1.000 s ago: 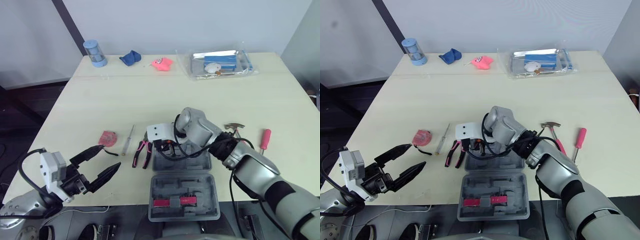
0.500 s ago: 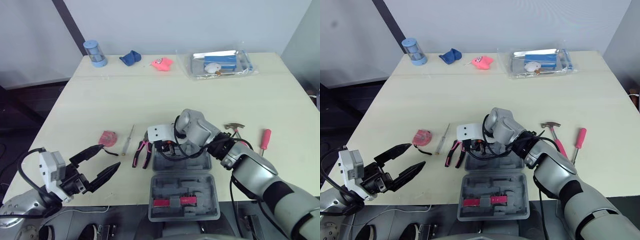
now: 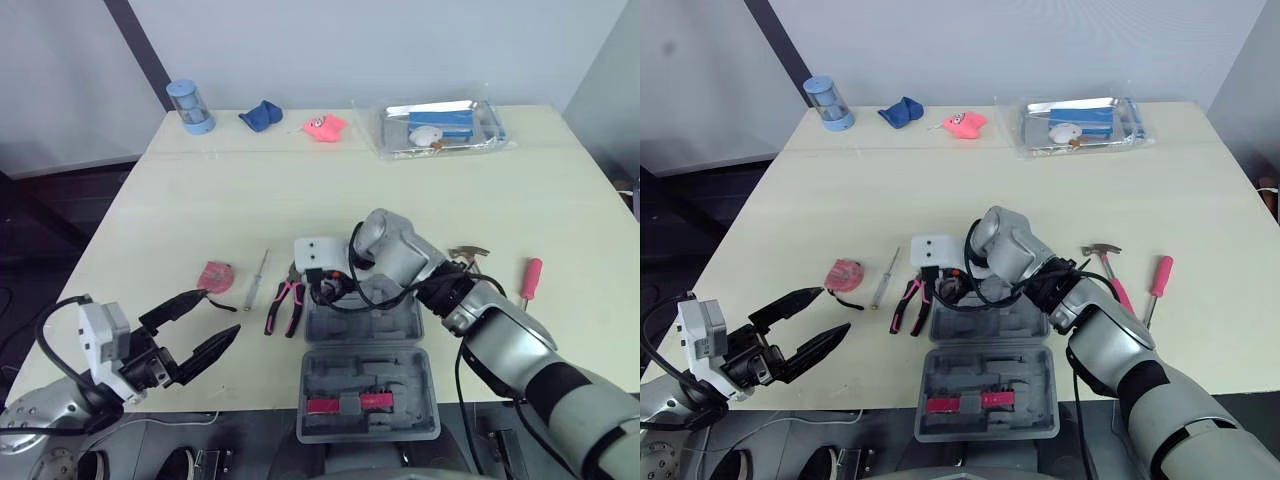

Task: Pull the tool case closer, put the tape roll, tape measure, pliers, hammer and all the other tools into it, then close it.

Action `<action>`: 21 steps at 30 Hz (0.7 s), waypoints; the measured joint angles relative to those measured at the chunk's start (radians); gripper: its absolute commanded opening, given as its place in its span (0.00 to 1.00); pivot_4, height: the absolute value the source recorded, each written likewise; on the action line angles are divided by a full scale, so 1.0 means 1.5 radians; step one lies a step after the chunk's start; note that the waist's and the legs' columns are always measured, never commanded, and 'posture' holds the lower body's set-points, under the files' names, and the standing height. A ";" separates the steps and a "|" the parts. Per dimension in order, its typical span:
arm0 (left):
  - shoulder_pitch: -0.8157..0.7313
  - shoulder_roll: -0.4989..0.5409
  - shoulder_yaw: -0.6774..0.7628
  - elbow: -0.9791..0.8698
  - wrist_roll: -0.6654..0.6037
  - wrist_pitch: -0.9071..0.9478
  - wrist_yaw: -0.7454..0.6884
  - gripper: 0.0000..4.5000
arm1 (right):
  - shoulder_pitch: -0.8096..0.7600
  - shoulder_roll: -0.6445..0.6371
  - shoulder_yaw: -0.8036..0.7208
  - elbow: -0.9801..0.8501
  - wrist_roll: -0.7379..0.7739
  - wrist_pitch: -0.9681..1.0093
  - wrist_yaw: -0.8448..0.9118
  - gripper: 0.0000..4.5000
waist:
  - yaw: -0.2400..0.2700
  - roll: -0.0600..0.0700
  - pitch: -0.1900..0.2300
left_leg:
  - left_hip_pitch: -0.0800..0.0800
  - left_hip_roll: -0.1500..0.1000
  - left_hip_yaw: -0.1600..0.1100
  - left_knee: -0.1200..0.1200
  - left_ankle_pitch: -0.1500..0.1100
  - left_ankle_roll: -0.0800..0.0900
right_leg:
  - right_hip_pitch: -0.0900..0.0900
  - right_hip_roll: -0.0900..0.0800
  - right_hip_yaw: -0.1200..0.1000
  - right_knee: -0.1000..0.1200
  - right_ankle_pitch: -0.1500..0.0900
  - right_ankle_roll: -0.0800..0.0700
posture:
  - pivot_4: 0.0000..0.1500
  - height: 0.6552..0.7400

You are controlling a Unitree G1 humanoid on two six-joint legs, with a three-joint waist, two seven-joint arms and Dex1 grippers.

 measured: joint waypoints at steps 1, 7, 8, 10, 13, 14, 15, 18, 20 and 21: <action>-0.001 0.000 0.000 0.000 0.000 -0.001 -0.001 1.00 | 0.010 0.002 -0.016 -0.006 0.010 0.000 -0.009 0.52 | 0.000 0.000 0.000 | 0.000 0.000 0.000 0.000 0.000 0.000 | 0.000 0.000 0.000 0.000 0.000 0.000 | 1.00 1.00; -0.009 0.002 0.000 0.014 0.001 -0.004 -0.003 1.00 | 0.138 -0.019 -0.074 -0.042 0.069 -0.080 -0.041 0.52 | 0.000 0.000 0.000 | 0.000 0.000 0.000 0.000 0.000 0.000 | 0.000 0.000 0.000 0.000 0.000 0.000 | 1.00 1.00; -0.009 0.003 0.000 0.014 0.001 -0.004 -0.003 1.00 | 0.148 -0.022 -0.077 -0.043 0.073 -0.087 -0.042 0.52 | 0.000 0.000 0.000 | 0.000 0.000 0.001 0.000 0.000 0.000 | 0.000 0.000 0.000 0.000 0.000 0.000 | 1.00 1.00; -0.014 0.005 -0.001 0.016 0.001 -0.004 -0.005 1.00 | 0.170 -0.024 -0.090 -0.047 0.082 -0.095 -0.053 0.52 | -0.001 0.000 0.000 | 0.000 0.000 0.001 0.000 0.000 0.000 | 0.000 0.000 0.000 0.000 0.000 0.000 | 1.00 1.00; -0.020 0.008 -0.001 0.019 0.001 -0.005 -0.008 1.00 | 0.192 -0.023 -0.093 -0.047 0.088 -0.109 -0.068 0.52 | -0.003 0.000 0.000 | 0.000 0.000 0.001 0.000 0.000 0.000 | 0.000 0.001 0.000 0.000 0.000 0.000 | 1.00 1.00; -0.022 0.008 -0.001 0.019 0.001 -0.005 -0.009 1.00 | 0.194 -0.021 -0.093 -0.041 0.089 -0.113 -0.077 0.52 | -0.003 0.000 0.000 | 0.000 0.000 0.001 0.000 0.000 0.000 | 0.000 0.001 0.001 0.000 0.000 0.000 | 1.00 1.00; -0.022 0.008 -0.001 0.020 0.001 -0.005 -0.009 1.00 | 0.194 -0.021 -0.093 -0.039 0.089 -0.115 -0.080 0.52 | -0.003 0.000 0.000 | 0.000 0.000 0.001 0.000 0.000 0.000 | 0.000 0.001 0.001 0.000 0.000 0.000 | 1.00 1.00; -0.025 0.011 -0.002 0.020 0.001 -0.005 -0.011 1.00 | 0.194 -0.024 -0.093 -0.018 0.087 -0.132 -0.090 0.52 | -0.002 0.000 0.000 | 0.000 0.000 0.001 0.000 0.000 0.000 | 0.000 0.001 0.001 0.000 0.000 0.000 | 1.00 1.00; -0.030 0.012 -0.002 0.022 0.001 -0.005 -0.011 1.00 | 0.194 -0.025 -0.093 0.006 0.083 -0.133 -0.101 0.52 | -0.001 0.000 0.000 | 0.000 0.000 0.001 0.000 0.000 0.000 | 0.000 0.001 0.001 0.000 0.000 0.000 | 1.00 1.00; -0.031 0.012 -0.002 0.023 0.001 -0.005 -0.011 1.00 | 0.193 -0.025 -0.093 0.010 0.081 -0.134 -0.103 0.52 | -0.001 0.000 0.000 | 0.000 0.000 0.001 0.000 0.000 0.000 | 0.000 0.000 0.001 0.000 0.000 0.000 | 1.00 1.00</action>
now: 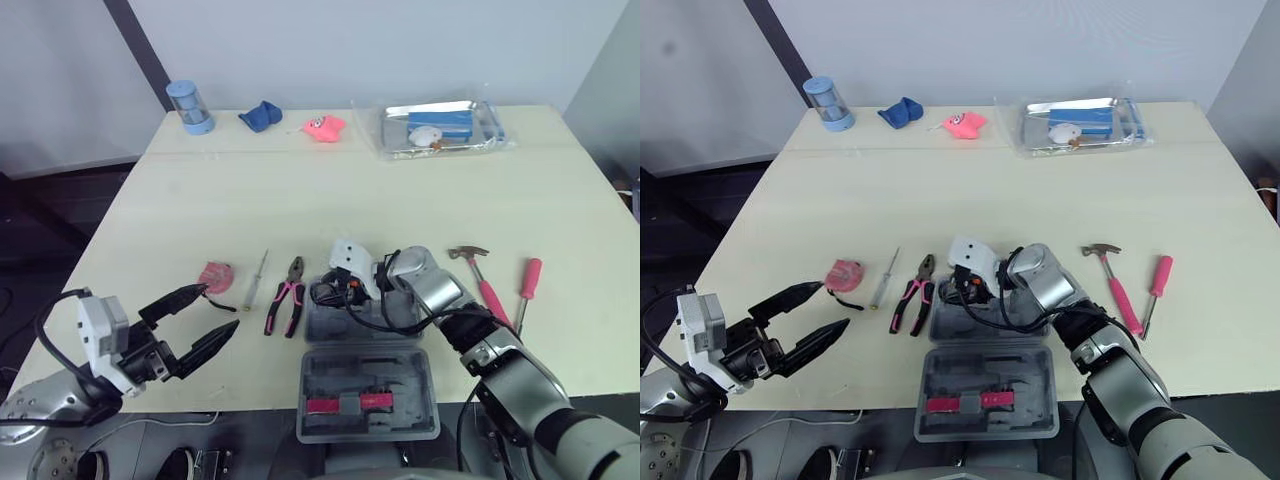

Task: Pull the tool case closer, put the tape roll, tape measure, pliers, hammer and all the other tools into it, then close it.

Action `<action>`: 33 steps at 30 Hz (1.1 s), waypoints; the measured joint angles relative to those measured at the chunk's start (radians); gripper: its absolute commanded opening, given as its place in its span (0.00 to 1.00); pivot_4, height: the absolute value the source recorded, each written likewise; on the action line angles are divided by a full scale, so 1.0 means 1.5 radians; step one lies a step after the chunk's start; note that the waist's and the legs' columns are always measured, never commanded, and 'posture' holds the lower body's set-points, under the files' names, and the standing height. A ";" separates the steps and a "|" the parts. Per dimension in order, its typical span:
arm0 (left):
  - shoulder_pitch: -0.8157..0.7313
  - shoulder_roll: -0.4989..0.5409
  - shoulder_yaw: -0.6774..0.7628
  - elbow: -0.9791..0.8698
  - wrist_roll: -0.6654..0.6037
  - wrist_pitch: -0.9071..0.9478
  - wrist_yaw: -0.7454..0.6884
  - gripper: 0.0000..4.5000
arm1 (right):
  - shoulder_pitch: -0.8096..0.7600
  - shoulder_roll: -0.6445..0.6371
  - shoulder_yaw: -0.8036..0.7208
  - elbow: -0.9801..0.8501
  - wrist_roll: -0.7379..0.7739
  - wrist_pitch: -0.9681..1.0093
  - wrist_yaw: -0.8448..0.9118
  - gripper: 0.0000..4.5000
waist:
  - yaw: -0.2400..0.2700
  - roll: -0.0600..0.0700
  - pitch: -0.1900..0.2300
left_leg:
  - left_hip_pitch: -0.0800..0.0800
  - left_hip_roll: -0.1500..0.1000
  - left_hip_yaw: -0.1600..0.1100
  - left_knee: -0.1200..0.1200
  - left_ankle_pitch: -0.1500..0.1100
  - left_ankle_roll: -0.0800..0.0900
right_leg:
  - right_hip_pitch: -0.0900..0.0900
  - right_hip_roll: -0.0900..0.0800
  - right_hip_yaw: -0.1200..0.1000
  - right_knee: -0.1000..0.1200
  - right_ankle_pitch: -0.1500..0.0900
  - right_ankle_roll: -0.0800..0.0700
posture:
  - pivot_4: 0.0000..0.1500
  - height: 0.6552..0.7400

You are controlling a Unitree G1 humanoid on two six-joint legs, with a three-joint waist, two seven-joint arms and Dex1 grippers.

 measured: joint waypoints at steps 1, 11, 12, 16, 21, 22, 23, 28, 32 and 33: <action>-0.002 0.000 -0.002 0.002 0.000 0.000 0.000 1.00 | -0.002 -0.001 0.001 0.002 -0.003 0.000 -0.001 0.52 | 0.000 0.000 0.000 | 0.000 0.000 0.000 0.000 0.000 0.000 | 0.000 0.000 0.000 0.000 0.000 0.000 | 1.00 1.00; -0.010 0.000 -0.004 0.005 0.006 0.000 0.000 1.00 | -0.003 -0.004 0.005 -0.010 -0.007 0.009 -0.004 0.52 | 0.000 0.000 0.000 | 0.000 0.000 0.000 0.000 0.000 0.000 | 0.000 0.000 0.000 0.000 0.000 0.000 | 1.00 1.00; -0.011 0.000 -0.005 0.005 0.007 0.000 0.000 1.00 | -0.002 -0.006 0.004 -0.017 -0.004 0.013 -0.003 0.52 | 0.000 0.000 0.000 | 0.000 0.000 0.000 0.000 0.000 0.000 | 0.000 0.000 0.000 0.000 0.000 0.000 | 1.00 1.00; -0.011 0.000 -0.008 0.006 0.007 0.000 -0.001 1.00 | 0.007 -0.028 -0.025 -0.096 0.033 0.029 0.017 0.52 | 0.001 0.000 0.000 | 0.000 0.000 0.000 0.000 0.000 0.000 | 0.000 0.000 0.000 0.000 0.000 0.000 | 1.00 1.00; -0.014 0.001 -0.011 0.018 0.009 0.000 -0.002 1.00 | 0.059 -0.062 -0.071 -0.231 0.097 0.076 0.028 0.52 | 0.002 0.000 0.000 | 0.000 0.000 0.000 0.000 0.000 0.000 | 0.000 0.000 0.000 0.000 0.000 0.000 | 1.00 1.00; -0.015 0.002 -0.012 0.021 0.013 -0.001 -0.001 1.00 | 0.076 -0.078 -0.083 -0.265 0.112 0.083 0.027 0.52 | 0.004 0.000 0.000 | 0.000 0.000 0.000 0.000 0.000 0.000 | 0.000 0.000 0.000 0.000 0.000 0.000 | 1.00 1.00; -0.015 0.004 -0.012 0.023 0.015 -0.002 -0.001 1.00 | 0.095 -0.094 -0.100 -0.296 0.128 0.085 0.028 0.52 | 0.006 0.000 0.000 | -0.001 0.000 0.000 0.000 0.000 0.000 | 0.000 0.000 0.000 0.000 0.000 0.000 | 1.00 1.00; -0.012 0.006 -0.011 0.055 0.044 -0.019 0.001 1.00 | 0.197 -0.186 -0.216 -0.397 0.195 0.083 0.016 0.52 | 0.008 -0.001 0.000 | -0.001 0.000 0.000 0.000 0.000 0.000 | 0.000 0.000 0.000 -0.001 0.000 0.000 | 1.00 1.00; 0.004 0.006 0.004 0.082 0.052 -0.029 0.000 1.00 | 0.323 -0.279 -0.330 -0.420 0.228 0.047 0.019 0.52 | 0.011 -0.001 0.000 | -0.001 0.000 0.000 0.000 0.000 0.000 | 0.001 0.000 0.000 -0.001 0.000 0.000 | 1.00 1.00; 0.004 0.006 0.004 0.087 0.052 -0.029 0.000 1.00 | 0.337 -0.285 -0.343 -0.422 0.233 0.044 0.019 0.52 | 0.009 -0.001 0.000 | 0.000 0.000 0.001 0.000 0.000 0.000 | 0.001 0.000 0.000 -0.001 0.000 0.000 | 1.00 1.00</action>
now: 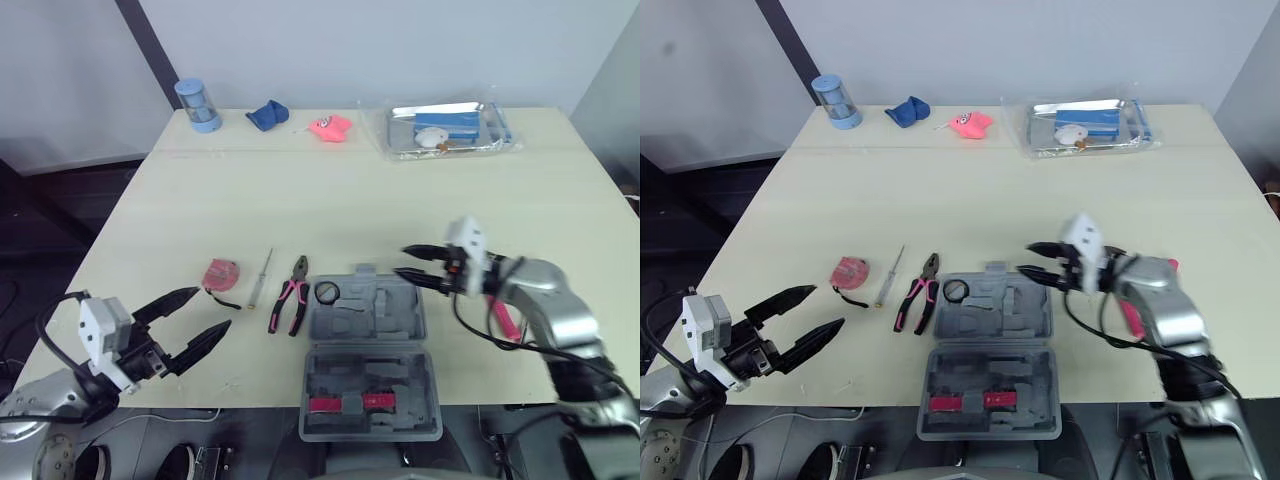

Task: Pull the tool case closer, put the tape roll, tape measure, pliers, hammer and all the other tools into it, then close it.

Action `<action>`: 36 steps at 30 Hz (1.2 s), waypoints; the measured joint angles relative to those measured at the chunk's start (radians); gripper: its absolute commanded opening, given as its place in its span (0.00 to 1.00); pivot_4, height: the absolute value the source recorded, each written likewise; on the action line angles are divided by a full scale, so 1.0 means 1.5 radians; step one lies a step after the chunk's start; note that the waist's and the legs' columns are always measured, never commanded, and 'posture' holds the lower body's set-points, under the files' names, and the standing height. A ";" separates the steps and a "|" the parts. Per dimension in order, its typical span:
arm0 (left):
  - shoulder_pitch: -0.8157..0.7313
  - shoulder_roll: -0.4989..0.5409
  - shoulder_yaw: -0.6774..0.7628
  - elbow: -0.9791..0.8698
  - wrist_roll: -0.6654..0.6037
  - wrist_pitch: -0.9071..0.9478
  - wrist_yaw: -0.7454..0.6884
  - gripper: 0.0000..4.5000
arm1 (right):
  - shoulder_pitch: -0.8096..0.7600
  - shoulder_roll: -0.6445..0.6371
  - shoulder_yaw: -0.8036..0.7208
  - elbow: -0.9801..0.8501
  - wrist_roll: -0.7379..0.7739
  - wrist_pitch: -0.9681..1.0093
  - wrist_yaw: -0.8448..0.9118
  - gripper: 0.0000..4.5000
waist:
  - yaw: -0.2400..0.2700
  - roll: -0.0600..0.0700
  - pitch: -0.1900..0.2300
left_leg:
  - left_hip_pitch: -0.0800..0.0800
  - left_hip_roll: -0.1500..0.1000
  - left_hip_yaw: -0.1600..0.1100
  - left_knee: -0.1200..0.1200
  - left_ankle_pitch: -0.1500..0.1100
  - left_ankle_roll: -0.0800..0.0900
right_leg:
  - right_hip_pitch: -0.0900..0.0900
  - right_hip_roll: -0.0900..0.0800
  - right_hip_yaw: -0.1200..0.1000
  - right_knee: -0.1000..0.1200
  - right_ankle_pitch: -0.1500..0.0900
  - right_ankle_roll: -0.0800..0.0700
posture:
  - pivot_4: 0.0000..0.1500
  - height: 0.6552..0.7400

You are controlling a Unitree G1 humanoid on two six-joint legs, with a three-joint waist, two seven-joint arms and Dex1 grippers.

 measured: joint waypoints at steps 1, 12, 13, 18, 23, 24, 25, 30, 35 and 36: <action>-0.002 0.000 0.000 0.007 0.000 -0.002 -0.001 1.00 | 0.025 -0.008 -0.022 -0.005 0.012 -0.009 -0.001 0.52 | 0.000 0.000 0.000 | 0.000 0.000 0.000 0.000 0.000 0.000 | 0.000 0.000 0.000 0.001 0.000 0.000 | 1.00 1.00; 0.014 0.002 0.008 0.134 0.022 -0.041 -0.029 1.00 | 0.363 -0.043 -0.282 -0.014 0.099 -0.119 -0.008 0.64 | 0.002 -0.001 0.000 | 0.005 0.001 0.002 0.000 0.000 0.000 | 0.005 0.001 0.001 0.000 0.000 0.000 | 1.00 1.00; 0.013 0.003 0.009 0.146 0.026 -0.045 -0.031 1.00 | 0.385 -0.043 -0.298 -0.006 0.104 -0.133 -0.007 0.69 | 0.003 -0.001 0.000 | 0.009 0.001 0.002 -0.001 0.000 0.000 | 0.009 0.001 0.001 0.000 0.000 0.000 | 1.00 1.00; 0.008 0.009 0.023 0.199 0.033 -0.057 -0.032 1.00 | 0.449 -0.040 -0.342 0.069 0.108 -0.202 0.000 0.98 | 0.002 -0.002 -0.001 | 0.011 0.002 0.003 -0.001 0.000 0.000 | 0.012 0.001 0.002 -0.003 -0.001 0.000 | 1.00 1.00; 0.011 0.013 0.033 0.230 0.039 -0.069 -0.033 1.00 | 0.473 -0.038 -0.360 0.117 0.114 -0.247 0.004 0.98 | 0.003 -0.002 -0.001 | 0.011 0.002 0.003 -0.001 0.000 0.000 | 0.012 0.001 0.002 -0.003 -0.001 0.000 | 1.00 1.00; 0.014 0.014 0.036 0.234 0.039 -0.070 -0.033 1.00 | 0.477 -0.038 -0.361 0.122 0.114 -0.250 0.004 0.98 | 0.003 -0.002 -0.001 | 0.011 0.002 0.003 -0.002 0.000 0.000 | 0.012 0.001 0.002 -0.004 -0.001 0.000 | 1.00 1.00; 0.017 0.015 0.039 0.238 0.039 -0.071 -0.033 1.00 | 0.481 -0.039 -0.362 0.130 0.116 -0.254 0.005 0.98 | 0.003 -0.002 -0.001 | 0.011 0.002 0.003 -0.002 0.000 0.000 | 0.012 0.001 0.002 -0.004 -0.001 0.000 | 1.00 1.00; 0.027 0.015 0.044 0.241 0.039 -0.072 -0.033 1.00 | 0.490 -0.044 -0.362 0.144 0.125 -0.263 0.006 0.98 | 0.003 -0.002 -0.001 | 0.012 0.002 0.003 -0.002 0.000 0.000 | 0.012 0.001 0.002 -0.004 -0.001 0.000 | 1.00 1.00; 0.020 0.013 0.043 0.227 0.043 -0.072 -0.017 1.00 | 0.483 -0.055 -0.360 0.137 0.133 -0.258 0.011 0.98 | 0.004 -0.002 -0.001 | 0.012 0.002 0.003 -0.001 0.000 0.000 | 0.013 0.001 0.002 -0.004 -0.001 0.000 | 1.00 1.00; 0.011 0.010 0.041 0.217 0.051 -0.071 0.000 1.00 | 0.483 -0.059 -0.356 0.122 0.143 -0.249 0.017 0.98 | 0.005 -0.002 -0.001 | 0.012 0.002 0.003 -0.001 0.000 0.000 | 0.013 0.001 0.002 -0.004 -0.001 0.000 | 1.00 1.00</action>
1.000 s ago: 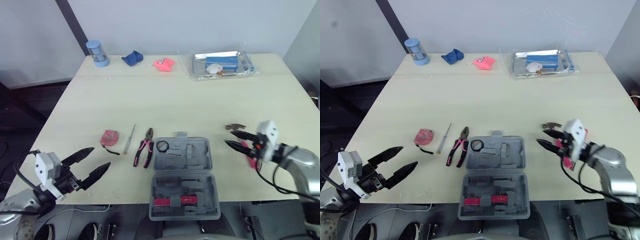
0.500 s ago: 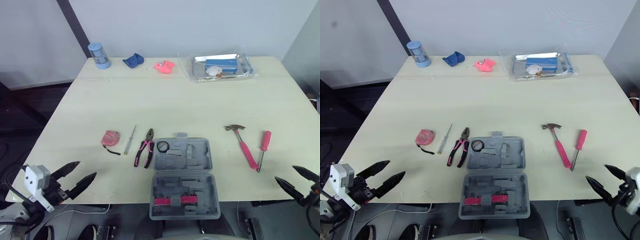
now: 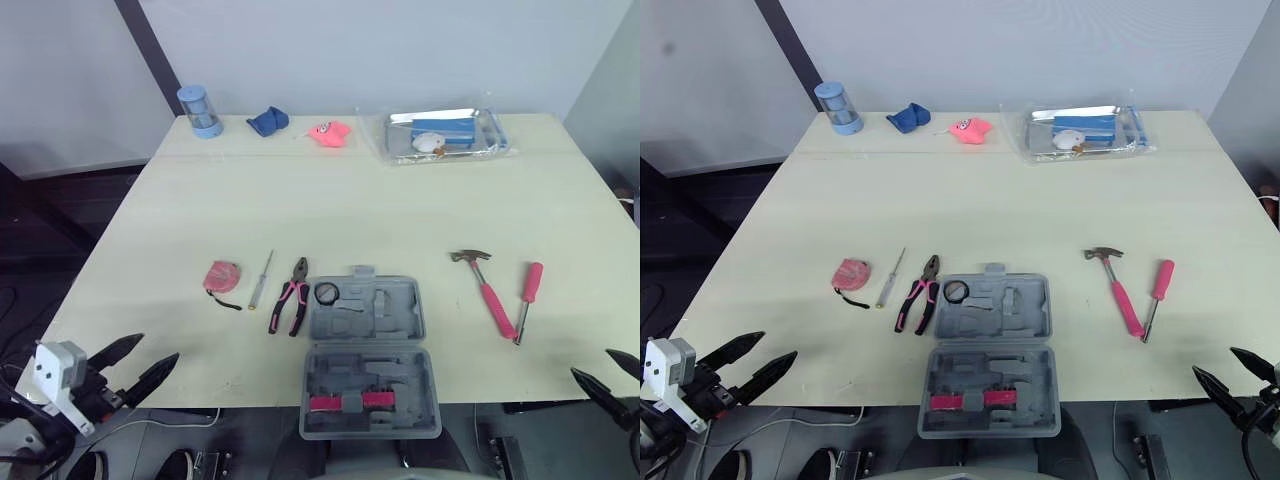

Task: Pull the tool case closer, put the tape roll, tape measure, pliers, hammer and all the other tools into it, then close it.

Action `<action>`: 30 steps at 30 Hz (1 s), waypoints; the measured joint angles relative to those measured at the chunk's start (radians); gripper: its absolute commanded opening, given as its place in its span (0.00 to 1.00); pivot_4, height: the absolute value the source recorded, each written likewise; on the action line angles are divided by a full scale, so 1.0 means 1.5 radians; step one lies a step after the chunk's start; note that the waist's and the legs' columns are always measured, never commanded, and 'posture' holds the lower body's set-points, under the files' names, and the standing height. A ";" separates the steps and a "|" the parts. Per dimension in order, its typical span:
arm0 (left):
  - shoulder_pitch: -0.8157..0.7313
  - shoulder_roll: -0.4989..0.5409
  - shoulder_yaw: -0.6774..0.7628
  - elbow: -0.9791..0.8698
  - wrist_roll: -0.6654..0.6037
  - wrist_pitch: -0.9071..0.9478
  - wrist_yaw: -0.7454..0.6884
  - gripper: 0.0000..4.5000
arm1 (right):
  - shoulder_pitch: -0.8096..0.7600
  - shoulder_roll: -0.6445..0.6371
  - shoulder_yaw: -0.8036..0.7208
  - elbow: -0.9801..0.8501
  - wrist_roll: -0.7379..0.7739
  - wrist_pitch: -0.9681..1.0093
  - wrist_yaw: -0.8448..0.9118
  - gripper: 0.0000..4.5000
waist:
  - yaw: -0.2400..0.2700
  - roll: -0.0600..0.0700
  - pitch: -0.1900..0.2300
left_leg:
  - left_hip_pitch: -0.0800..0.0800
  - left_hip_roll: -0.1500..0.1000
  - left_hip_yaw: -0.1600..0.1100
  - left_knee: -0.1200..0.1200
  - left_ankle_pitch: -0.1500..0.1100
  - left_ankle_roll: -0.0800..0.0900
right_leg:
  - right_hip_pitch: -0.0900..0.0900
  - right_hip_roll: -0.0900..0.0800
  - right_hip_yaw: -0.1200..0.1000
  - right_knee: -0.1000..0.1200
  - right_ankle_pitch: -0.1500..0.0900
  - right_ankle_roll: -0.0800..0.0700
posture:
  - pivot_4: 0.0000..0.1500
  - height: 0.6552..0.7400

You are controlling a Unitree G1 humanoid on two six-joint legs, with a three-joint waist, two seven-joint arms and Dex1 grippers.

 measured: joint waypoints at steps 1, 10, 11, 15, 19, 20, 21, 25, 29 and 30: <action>-0.007 -0.003 -0.003 -0.007 0.005 0.005 0.018 1.00 | 0.000 -0.003 0.004 -0.016 0.010 0.009 0.006 0.98 | 0.001 0.000 0.000 | 0.000 0.000 0.000 0.000 0.000 0.000 | 0.000 0.000 0.000 0.000 0.000 0.000 | 1.00 1.00; -0.067 -0.048 -0.054 -0.103 0.044 0.117 0.226 1.00 | -0.055 -0.053 0.082 -0.190 0.068 0.089 0.047 0.98 | 0.007 0.000 -0.001 | 0.000 0.000 -0.001 0.000 0.000 0.000 | 0.000 0.000 0.000 -0.001 0.000 0.000 | 1.00 1.00; -0.076 -0.054 -0.057 -0.108 0.053 0.134 0.255 1.00 | -0.065 -0.067 0.093 -0.203 0.071 0.097 0.053 0.98 | 0.008 0.000 -0.001 | 0.000 0.000 -0.001 0.000 0.000 0.000 | 0.000 0.000 -0.001 -0.001 0.000 0.000 | 1.00 1.00; -0.121 -0.082 -0.090 -0.133 0.080 0.192 0.354 1.00 | -0.119 -0.107 0.137 -0.256 0.084 0.112 0.083 0.98 | 0.009 0.000 -0.001 | 0.000 0.000 -0.001 0.001 0.000 0.000 | 0.001 0.000 -0.001 -0.001 0.000 0.000 | 1.00 1.00; -0.149 -0.100 -0.119 -0.149 0.111 0.234 0.427 1.00 | -0.162 -0.131 0.167 -0.287 0.105 0.139 0.104 0.98 | 0.009 -0.002 -0.001 | 0.000 0.000 -0.002 0.001 0.000 0.000 | 0.001 0.000 -0.002 -0.001 0.000 0.000 | 1.00 1.00; -0.157 -0.111 -0.123 -0.152 0.119 0.246 0.448 1.00 | -0.184 -0.133 0.181 -0.288 0.111 0.148 0.106 0.98 | 0.008 -0.002 -0.001 | 0.000 0.000 -0.002 0.001 0.000 0.000 | 0.001 0.000 -0.002 -0.001 0.001 0.000 | 1.00 1.00; -0.175 -0.127 -0.133 -0.154 0.128 0.262 0.475 1.00 | -0.219 -0.133 0.202 -0.295 0.117 0.155 0.109 0.98 | 0.008 -0.002 -0.001 | 0.000 0.000 -0.002 0.001 0.000 0.000 | 0.001 0.000 -0.002 -0.001 0.001 0.000 | 1.00 1.00; -0.210 -0.152 -0.164 -0.153 0.148 0.296 0.530 1.00 | -0.293 -0.132 0.250 -0.321 0.130 0.157 0.125 0.98 | 0.010 -0.003 -0.001 | -0.001 0.000 -0.004 0.001 0.000 0.000 | 0.002 0.000 -0.004 -0.001 0.001 0.000 | 1.00 1.00; -0.239 -0.153 -0.179 -0.134 0.166 0.305 0.550 1.00 | -0.322 -0.126 0.271 -0.297 0.129 0.156 0.132 0.98 | 0.014 -0.003 -0.001 | -0.001 -0.001 -0.004 0.001 0.000 0.000 | 0.002 -0.001 -0.004 -0.001 0.001 0.000 | 1.00 1.00; -0.245 -0.157 -0.181 -0.129 0.169 0.309 0.555 1.00 | -0.326 -0.125 0.273 -0.295 0.128 0.156 0.132 0.98 | 0.014 -0.003 -0.001 | -0.001 -0.001 -0.004 0.001 0.000 0.000 | 0.002 -0.001 -0.004 -0.001 0.001 0.000 | 1.00 1.00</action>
